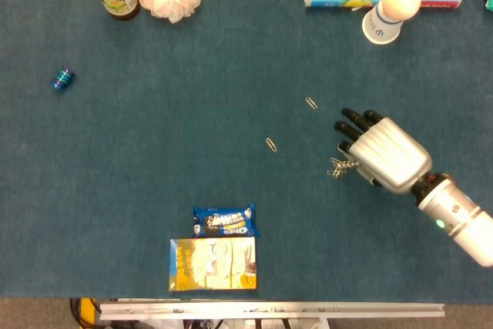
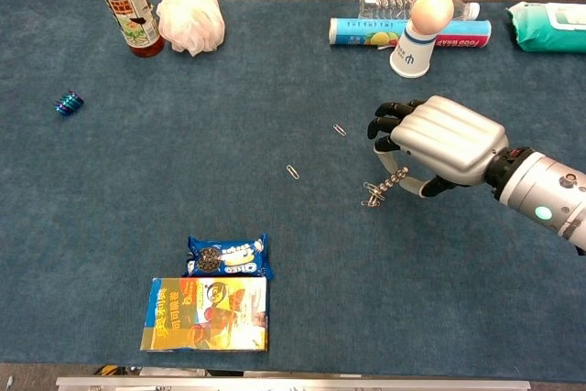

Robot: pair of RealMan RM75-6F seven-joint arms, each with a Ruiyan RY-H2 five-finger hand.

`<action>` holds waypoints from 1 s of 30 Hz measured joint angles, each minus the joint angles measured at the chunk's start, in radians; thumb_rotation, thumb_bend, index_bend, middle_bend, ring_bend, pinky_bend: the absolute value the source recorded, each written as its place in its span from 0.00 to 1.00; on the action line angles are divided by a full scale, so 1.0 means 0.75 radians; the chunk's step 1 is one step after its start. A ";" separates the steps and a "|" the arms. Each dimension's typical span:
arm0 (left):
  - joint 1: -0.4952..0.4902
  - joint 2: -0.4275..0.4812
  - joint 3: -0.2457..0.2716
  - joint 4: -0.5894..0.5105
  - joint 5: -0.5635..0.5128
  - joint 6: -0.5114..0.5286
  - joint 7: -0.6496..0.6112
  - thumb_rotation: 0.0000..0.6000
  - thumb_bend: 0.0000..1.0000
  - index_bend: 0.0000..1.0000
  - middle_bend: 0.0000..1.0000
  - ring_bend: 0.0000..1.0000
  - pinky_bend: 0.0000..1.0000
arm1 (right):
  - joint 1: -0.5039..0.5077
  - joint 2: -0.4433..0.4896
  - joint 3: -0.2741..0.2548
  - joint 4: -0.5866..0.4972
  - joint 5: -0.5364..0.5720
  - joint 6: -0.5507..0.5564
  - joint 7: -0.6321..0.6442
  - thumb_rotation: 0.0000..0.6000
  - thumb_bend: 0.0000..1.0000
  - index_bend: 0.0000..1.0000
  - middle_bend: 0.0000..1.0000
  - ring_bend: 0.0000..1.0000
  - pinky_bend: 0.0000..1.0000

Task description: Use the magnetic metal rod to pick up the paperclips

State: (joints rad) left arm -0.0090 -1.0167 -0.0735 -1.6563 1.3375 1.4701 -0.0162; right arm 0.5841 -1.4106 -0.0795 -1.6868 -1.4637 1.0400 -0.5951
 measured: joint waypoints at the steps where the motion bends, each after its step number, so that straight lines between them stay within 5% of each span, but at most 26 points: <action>1: 0.000 0.000 0.000 -0.001 0.000 0.000 0.000 1.00 0.12 0.40 0.47 0.39 0.57 | -0.003 -0.002 -0.002 0.003 -0.003 -0.002 0.000 1.00 0.30 0.58 0.28 0.14 0.31; 30: 0.000 0.005 0.005 -0.006 0.002 -0.006 0.013 1.00 0.12 0.40 0.47 0.39 0.57 | -0.054 0.035 0.024 0.041 -0.009 0.013 0.063 1.00 0.30 0.58 0.29 0.14 0.31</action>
State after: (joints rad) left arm -0.0089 -1.0132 -0.0698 -1.6611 1.3387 1.4659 -0.0062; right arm 0.5434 -1.3845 -0.0617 -1.6560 -1.4707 1.0499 -0.5478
